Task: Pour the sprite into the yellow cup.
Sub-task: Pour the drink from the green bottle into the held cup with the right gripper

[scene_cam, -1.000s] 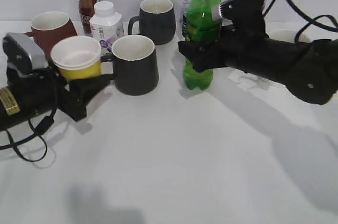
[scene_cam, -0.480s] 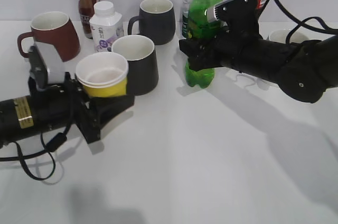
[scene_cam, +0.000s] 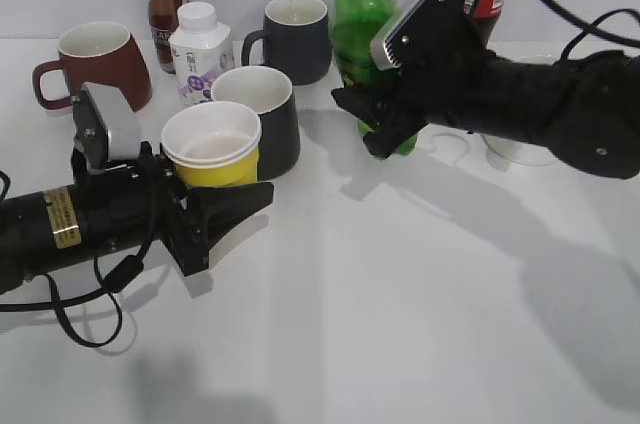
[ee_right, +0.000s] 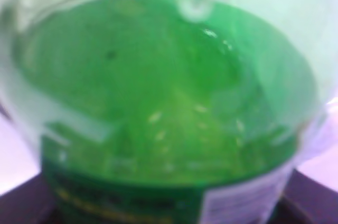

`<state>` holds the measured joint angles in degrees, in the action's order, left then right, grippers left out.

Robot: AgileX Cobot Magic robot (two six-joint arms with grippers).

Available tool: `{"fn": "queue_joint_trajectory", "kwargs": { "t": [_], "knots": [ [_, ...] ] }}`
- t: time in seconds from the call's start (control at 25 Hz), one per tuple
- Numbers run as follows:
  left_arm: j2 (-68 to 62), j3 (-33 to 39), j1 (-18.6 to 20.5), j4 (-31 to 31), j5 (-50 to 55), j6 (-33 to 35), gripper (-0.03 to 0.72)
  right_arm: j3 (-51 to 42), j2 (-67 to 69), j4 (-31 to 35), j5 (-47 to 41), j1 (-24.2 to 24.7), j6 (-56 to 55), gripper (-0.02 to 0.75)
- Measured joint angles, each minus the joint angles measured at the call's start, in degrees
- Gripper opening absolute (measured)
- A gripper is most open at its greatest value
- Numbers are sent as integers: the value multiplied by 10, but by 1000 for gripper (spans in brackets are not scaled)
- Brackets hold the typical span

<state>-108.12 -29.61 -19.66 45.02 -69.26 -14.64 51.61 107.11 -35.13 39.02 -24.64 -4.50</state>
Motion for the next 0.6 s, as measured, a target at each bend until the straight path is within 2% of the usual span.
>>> {"fn": "queue_joint_trajectory", "kwargs": {
  "t": [0.36,0.6],
  "knots": [
    [0,-2,-1,-2,17,-16,418,0,-52,-57,-60,0,125,458],
    [0,-29,-38,-2,69,-17,417,0,-61,-92,-68,0,175,458]
  ]
}}
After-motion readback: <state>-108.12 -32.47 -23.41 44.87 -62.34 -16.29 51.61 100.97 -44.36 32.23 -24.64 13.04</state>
